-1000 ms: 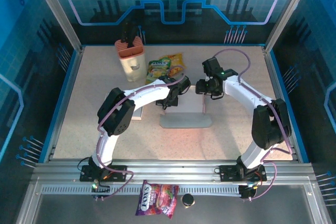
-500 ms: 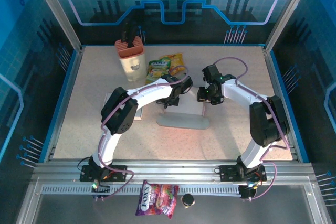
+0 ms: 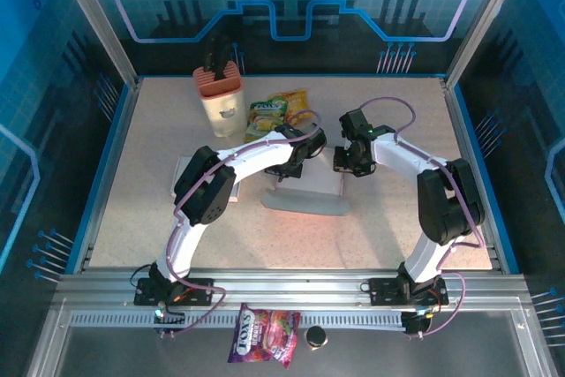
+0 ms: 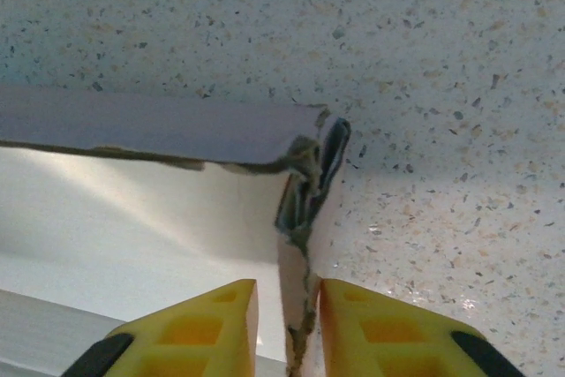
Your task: Fold the paper box
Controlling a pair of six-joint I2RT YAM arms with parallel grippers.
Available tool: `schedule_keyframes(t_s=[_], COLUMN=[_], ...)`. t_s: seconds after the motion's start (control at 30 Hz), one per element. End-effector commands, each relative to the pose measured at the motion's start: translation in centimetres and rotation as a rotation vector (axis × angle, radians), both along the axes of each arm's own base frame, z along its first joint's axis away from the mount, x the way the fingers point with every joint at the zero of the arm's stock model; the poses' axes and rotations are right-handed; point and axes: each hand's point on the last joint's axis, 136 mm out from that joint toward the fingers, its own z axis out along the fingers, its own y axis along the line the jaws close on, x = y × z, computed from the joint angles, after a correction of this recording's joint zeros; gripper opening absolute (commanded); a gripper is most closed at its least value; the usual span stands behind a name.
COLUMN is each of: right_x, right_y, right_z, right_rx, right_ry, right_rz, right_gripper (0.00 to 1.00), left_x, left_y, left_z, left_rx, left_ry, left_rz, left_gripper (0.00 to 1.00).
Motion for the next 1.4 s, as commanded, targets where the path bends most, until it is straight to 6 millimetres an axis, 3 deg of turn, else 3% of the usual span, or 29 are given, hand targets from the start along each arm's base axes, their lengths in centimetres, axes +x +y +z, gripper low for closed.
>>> schedule_keyframes(t_s=[0.0,0.23,0.37,0.63,0.93,1.13,1.37], right_x=[-0.5,-0.5,-0.4,-0.4,-0.4,-0.2,-0.3], right_y=[0.3,0.1,0.0,0.1,0.3,0.4,0.9], right_z=[-1.0,-0.9,-0.8,-0.1,0.1,0.4,0.6], right_rx=[-0.011,-0.067,-0.096,-0.115,-0.124,-0.128,-0.128], right_ry=[0.035,0.027,0.022,-0.001,-0.004,-0.011,-0.016], right_rz=[0.005,0.023,0.044,0.054,0.045,0.037,0.037], right_gripper=[0.2,0.0,0.0,0.0,0.0,0.0,0.0], left_x=[-0.1,0.5,1.2,1.6,1.2,0.7,0.1], left_y=[0.5,-0.4,-0.7,0.2,1.0,1.9,2.5], left_z=[-1.1,1.2,2.2,2.1,1.1,0.7,0.6], left_rx=[0.046,-0.045,-0.122,-0.172,-0.132,-0.086,-0.005], left_ry=[0.027,-0.034,-0.055,-0.047,-0.015,-0.01,-0.048], left_rz=[-0.014,-0.034,-0.043,-0.042,-0.024,-0.011,-0.001], left_gripper=[0.01,0.21,0.28,0.32,0.24,0.07,0.0])
